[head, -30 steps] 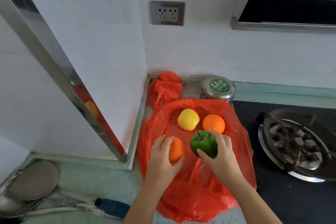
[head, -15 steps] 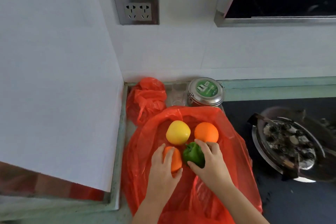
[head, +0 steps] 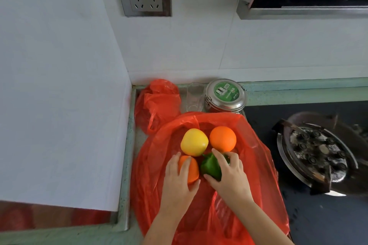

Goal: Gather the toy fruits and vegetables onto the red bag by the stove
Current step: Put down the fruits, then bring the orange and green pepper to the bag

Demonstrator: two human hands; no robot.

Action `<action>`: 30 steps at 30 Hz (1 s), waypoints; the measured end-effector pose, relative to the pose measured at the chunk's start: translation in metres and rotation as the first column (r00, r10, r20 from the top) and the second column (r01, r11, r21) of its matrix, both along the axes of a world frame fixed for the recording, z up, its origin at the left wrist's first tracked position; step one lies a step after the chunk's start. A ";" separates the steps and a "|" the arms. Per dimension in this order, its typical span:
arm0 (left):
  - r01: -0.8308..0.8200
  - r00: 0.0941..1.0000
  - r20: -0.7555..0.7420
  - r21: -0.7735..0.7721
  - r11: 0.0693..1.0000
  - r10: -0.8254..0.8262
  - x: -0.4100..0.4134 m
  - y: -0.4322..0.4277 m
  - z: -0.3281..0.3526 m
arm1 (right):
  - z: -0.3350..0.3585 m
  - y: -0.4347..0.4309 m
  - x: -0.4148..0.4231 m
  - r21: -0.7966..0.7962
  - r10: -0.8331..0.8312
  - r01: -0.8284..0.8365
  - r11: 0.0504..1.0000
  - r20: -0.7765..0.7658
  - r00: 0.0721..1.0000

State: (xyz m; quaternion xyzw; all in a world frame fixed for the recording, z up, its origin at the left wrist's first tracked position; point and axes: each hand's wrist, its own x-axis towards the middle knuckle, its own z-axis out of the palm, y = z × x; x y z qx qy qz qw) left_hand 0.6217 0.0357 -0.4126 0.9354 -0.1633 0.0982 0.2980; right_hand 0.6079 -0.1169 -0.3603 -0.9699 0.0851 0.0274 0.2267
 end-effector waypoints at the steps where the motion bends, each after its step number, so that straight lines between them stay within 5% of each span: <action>1: -0.002 1.000 -0.002 0.003 1.000 0.002 -0.001 0.000 0.001 | 0.000 0.000 0.000 0.001 0.000 0.000 1.000 -0.003 1.000; 13: -0.052 0.998 0.040 -0.049 0.997 0.054 -0.021 -0.004 0.027 | 0.017 -0.010 -0.022 -0.019 -0.024 0.025 0.999 0.083 0.996; 20: 0.041 0.979 0.202 -0.009 0.999 -0.039 -0.050 -0.026 0.054 | 0.034 -0.026 -0.066 -0.132 -0.069 0.108 0.985 0.271 0.960; 30: 0.244 0.940 0.244 0.007 0.970 -0.238 -0.108 -0.076 0.092 | 0.065 -0.056 -0.157 -0.184 -0.214 0.295 0.938 0.362 0.907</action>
